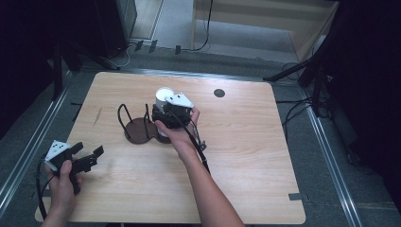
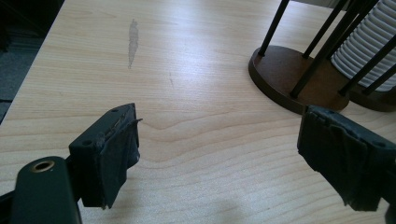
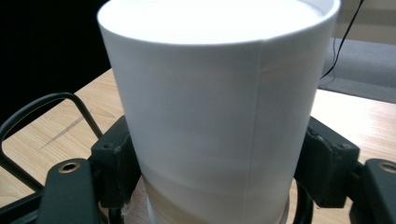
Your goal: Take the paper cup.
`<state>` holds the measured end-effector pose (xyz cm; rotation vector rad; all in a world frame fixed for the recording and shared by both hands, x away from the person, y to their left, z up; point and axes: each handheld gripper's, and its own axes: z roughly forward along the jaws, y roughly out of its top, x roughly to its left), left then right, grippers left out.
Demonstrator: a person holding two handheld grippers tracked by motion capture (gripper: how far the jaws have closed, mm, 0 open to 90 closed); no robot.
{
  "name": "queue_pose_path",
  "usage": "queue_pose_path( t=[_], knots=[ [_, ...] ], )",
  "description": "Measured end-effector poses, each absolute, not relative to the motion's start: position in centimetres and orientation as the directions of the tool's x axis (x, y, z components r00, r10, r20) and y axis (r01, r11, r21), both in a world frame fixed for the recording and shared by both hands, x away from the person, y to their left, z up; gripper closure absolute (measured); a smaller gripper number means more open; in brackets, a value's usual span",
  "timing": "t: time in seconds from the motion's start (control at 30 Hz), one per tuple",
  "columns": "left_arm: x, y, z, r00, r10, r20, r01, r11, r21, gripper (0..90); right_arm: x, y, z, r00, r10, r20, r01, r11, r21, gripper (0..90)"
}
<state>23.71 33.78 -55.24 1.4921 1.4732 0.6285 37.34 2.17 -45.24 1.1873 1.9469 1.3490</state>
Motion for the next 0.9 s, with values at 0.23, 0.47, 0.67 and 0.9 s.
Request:
queue_pose_path(
  t=[0.23,0.47,0.67,0.9],
  knots=[
    [23.7,33.8,-55.2,0.155,0.958,-0.241,0.49,0.137,0.861,13.2,37.5,1.9,-44.9,-0.485,0.87,0.092,0.387,0.119,0.914,25.4],
    [23.7,33.8,-55.2,0.155,0.958,-0.242,0.49,0.138,0.861,13.2,37.5,1.9,-44.4,-0.484,0.869,0.098,0.384,0.11,0.917,26.0],
    [23.7,33.8,-55.2,0.153,0.958,-0.242,0.489,0.139,0.861,13.2,37.5,2.1,-43.3,-0.495,0.865,0.088,0.36,0.112,0.926,26.3],
    [23.7,33.8,-55.2,0.154,0.958,-0.243,0.488,0.14,0.861,13.2,37.4,1.8,-41.8,-0.505,0.858,0.093,0.34,0.099,0.935,27.8]
  ],
)
